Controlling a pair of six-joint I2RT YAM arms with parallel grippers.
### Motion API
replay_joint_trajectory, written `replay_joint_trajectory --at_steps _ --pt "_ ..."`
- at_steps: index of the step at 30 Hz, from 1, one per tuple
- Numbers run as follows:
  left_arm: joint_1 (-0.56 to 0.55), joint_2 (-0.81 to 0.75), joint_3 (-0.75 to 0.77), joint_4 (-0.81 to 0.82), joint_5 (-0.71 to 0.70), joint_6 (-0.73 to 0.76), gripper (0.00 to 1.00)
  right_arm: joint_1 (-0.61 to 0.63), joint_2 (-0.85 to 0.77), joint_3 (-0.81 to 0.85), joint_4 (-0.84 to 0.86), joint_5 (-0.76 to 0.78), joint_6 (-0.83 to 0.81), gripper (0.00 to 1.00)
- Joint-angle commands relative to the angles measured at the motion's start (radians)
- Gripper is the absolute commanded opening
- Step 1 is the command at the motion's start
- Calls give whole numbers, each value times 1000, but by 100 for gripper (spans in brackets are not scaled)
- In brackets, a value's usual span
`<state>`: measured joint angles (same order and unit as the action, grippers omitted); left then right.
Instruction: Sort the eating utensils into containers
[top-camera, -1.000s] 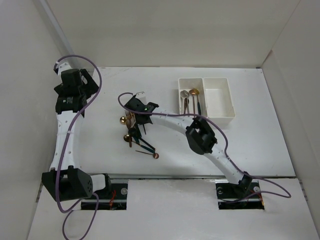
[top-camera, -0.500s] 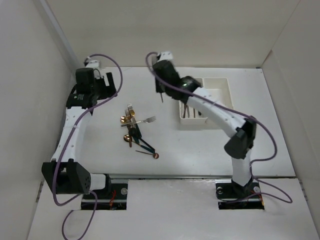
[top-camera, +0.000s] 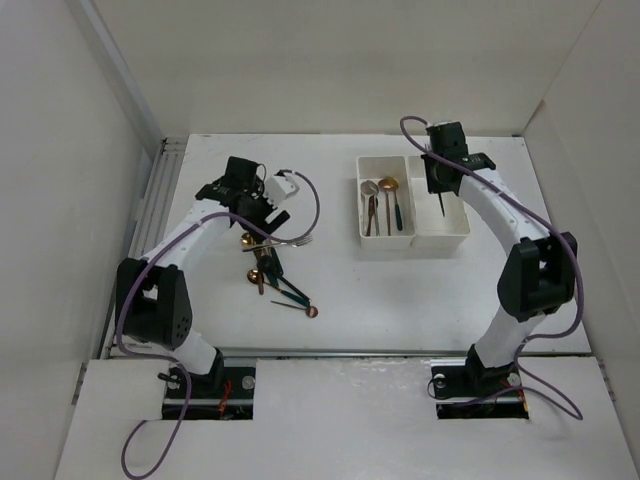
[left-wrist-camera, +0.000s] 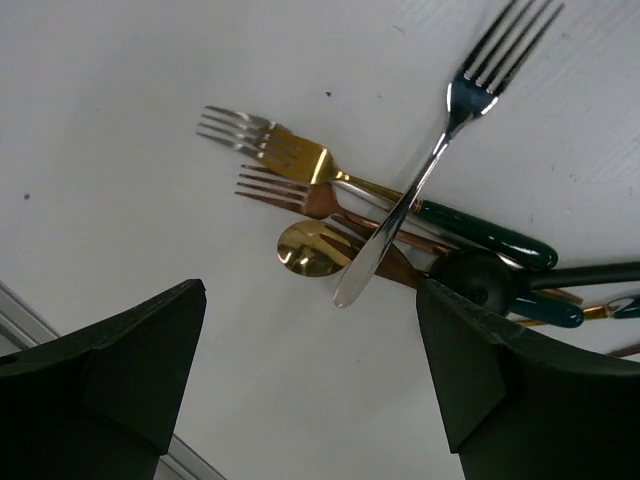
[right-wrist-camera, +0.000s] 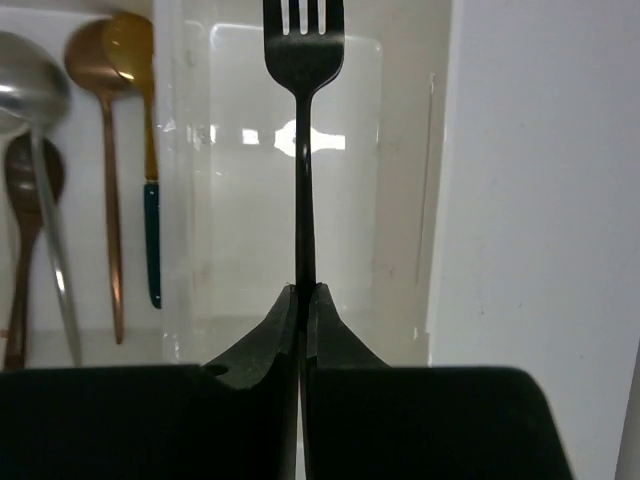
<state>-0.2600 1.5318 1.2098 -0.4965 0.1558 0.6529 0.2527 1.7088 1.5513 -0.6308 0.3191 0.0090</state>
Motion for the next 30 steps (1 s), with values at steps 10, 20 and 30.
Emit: replay_joint_trajectory --at_steps 10,20,30 --pt "-116 217 113 -134 48 287 80 -101 190 26 115 -48 -10 14" --pt "-148 329 111 -108 -28 300 63 -101 175 84 71 -28 22 45" --pt "-157 387 134 -82 -24 298 49 -101 17 61 85 -103 22 45"
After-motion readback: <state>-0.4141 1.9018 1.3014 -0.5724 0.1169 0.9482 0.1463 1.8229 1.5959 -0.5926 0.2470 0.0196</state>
